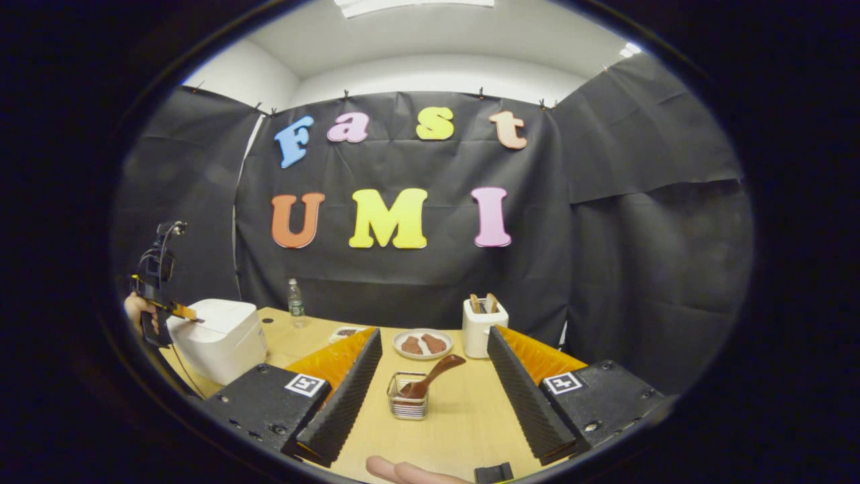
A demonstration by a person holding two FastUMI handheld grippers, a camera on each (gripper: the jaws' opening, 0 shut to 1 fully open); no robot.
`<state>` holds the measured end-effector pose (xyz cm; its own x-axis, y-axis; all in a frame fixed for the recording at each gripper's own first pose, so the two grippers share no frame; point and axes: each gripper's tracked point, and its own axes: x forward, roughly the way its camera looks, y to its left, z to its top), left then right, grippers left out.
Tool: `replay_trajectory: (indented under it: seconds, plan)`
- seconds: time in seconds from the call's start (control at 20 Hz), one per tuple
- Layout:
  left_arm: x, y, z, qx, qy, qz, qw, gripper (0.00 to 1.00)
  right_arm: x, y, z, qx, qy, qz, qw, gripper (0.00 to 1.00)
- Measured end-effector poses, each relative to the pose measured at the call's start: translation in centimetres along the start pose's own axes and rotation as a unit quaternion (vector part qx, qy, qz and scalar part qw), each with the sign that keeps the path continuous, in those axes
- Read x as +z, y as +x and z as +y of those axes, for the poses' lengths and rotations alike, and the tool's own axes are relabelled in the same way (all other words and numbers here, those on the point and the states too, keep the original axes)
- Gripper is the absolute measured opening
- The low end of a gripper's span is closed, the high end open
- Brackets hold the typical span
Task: Close the left gripper, press the button to open the rice cooker; take a wooden spoon from the chopstick holder with the right hand, scoop a spoonful of rice and pour it into the rice cooker, then put the wooden spoon back into the chopstick holder.
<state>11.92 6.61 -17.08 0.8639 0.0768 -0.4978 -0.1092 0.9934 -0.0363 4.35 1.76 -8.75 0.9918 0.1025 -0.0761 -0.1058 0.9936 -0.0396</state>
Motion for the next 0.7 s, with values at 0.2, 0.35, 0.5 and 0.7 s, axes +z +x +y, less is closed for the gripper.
replay_trajectory:
  seconds: [0.2,0.35,0.5,0.7]
  plan:
    - [-0.8,0.6,0.0,0.019,0.027,0.015,0.999,0.00,-0.7,0.1,0.7,0.006,-0.009,0.008,1.000,1.00]
    - [-0.5,0.1,0.0,0.029,0.067,0.008,0.997,0.00,-1.4,0.0,1.0,0.010,-0.017,0.016,1.000,1.00]
    - [3.1,-1.5,0.3,0.048,0.073,-0.064,0.994,0.00,-2.2,0.4,0.9,0.005,-0.030,0.018,0.999,1.00]
    - [6.1,-4.3,0.4,0.061,0.070,-0.111,0.990,0.01,-3.7,1.3,1.0,-0.001,-0.035,0.034,0.999,1.00]
